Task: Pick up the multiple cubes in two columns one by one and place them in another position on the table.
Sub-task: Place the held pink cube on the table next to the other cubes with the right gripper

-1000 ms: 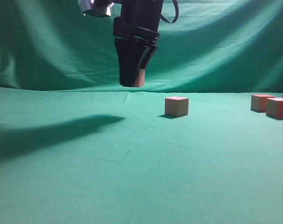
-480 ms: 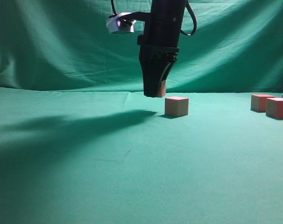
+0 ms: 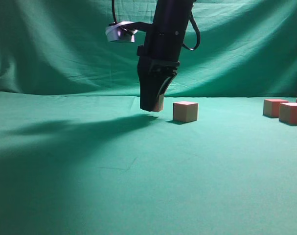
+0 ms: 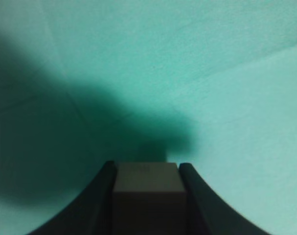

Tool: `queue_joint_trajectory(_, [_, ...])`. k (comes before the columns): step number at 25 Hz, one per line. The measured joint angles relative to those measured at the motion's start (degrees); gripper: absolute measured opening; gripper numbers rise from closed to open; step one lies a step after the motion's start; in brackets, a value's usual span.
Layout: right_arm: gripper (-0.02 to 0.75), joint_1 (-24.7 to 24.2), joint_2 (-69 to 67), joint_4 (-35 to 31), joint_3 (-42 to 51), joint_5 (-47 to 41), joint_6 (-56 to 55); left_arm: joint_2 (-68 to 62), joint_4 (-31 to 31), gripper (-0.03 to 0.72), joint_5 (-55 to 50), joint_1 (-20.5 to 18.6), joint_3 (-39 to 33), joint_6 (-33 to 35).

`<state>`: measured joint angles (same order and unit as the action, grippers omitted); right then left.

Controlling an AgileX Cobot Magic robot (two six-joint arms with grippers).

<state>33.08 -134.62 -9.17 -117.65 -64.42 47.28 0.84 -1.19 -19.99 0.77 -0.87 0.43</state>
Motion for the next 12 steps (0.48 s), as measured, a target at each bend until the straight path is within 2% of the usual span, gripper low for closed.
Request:
queue_joint_trajectory(6, [0.266, 0.0, 0.0, 0.0, -0.22, 2.12, 0.0, 0.0, 0.0, 0.0, 0.0, 0.0, 0.0, 0.0])
queue_joint_trajectory(12, [0.266, 0.0, -1.09, 0.0, -0.35, -0.43, 0.04, 0.0, 0.0, 0.0, 0.0, 0.0, 0.0, 0.0])
